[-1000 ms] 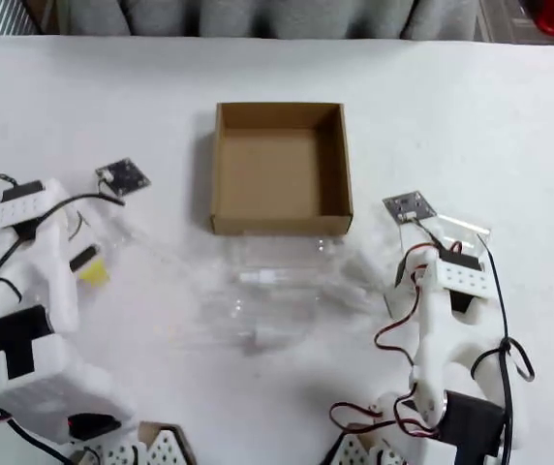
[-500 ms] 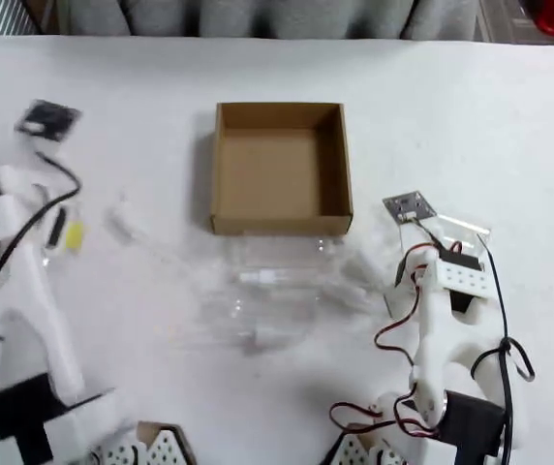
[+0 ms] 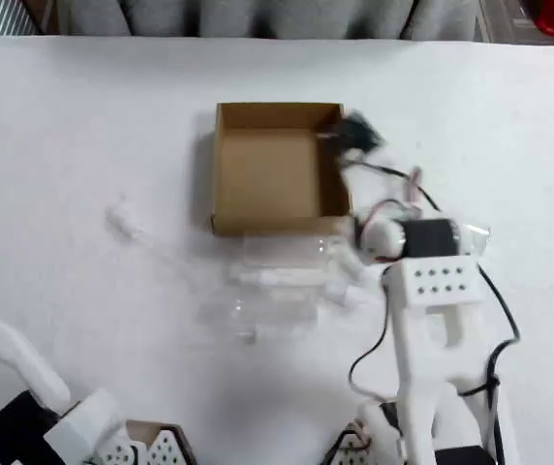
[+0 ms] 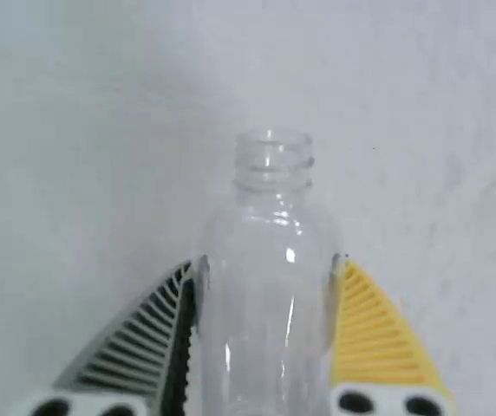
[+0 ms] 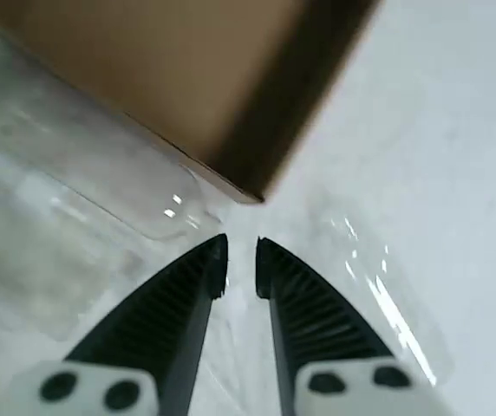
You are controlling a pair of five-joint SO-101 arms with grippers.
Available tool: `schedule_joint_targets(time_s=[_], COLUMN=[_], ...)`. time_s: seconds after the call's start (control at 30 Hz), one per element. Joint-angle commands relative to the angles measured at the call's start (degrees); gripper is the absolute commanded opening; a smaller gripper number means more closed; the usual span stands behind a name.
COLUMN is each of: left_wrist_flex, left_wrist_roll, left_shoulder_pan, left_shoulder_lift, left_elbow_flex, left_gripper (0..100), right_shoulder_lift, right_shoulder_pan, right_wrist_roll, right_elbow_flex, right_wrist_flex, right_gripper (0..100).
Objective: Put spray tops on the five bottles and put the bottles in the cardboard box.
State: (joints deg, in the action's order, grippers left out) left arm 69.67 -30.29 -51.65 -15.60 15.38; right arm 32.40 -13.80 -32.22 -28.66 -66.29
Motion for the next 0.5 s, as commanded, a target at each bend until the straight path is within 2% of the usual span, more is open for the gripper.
schedule_joint_targets(time_s=[0.0, 0.17, 0.27, 0.47], left_wrist_flex=[-3.3, -3.8, -1.0, 5.2], left_wrist_roll=[0.9, 8.2, 9.5, 11.2], left_shoulder_pan=[-3.3, -6.1, -7.0, -5.4], left_shoulder_lift=[0.8, 7.6, 10.7, 12.3], left_elbow_flex=[-3.7, -9.1, -13.9, -16.2], left_gripper=[2, 2, 2, 2], right_shoulder_lift=[-1.7, -15.3, -23.3, -42.4], right_shoulder_pan=[-12.4, -22.6, -27.6, -34.9], right_wrist_roll=[-0.2, -0.2, -0.2, -0.2], right_elbow_flex=[7.5, 11.9, 17.5, 33.5], right_wrist_flex=[-1.2, 7.2, 8.9, 9.3], right_gripper=[4.3, 4.6, 5.5, 17.2])
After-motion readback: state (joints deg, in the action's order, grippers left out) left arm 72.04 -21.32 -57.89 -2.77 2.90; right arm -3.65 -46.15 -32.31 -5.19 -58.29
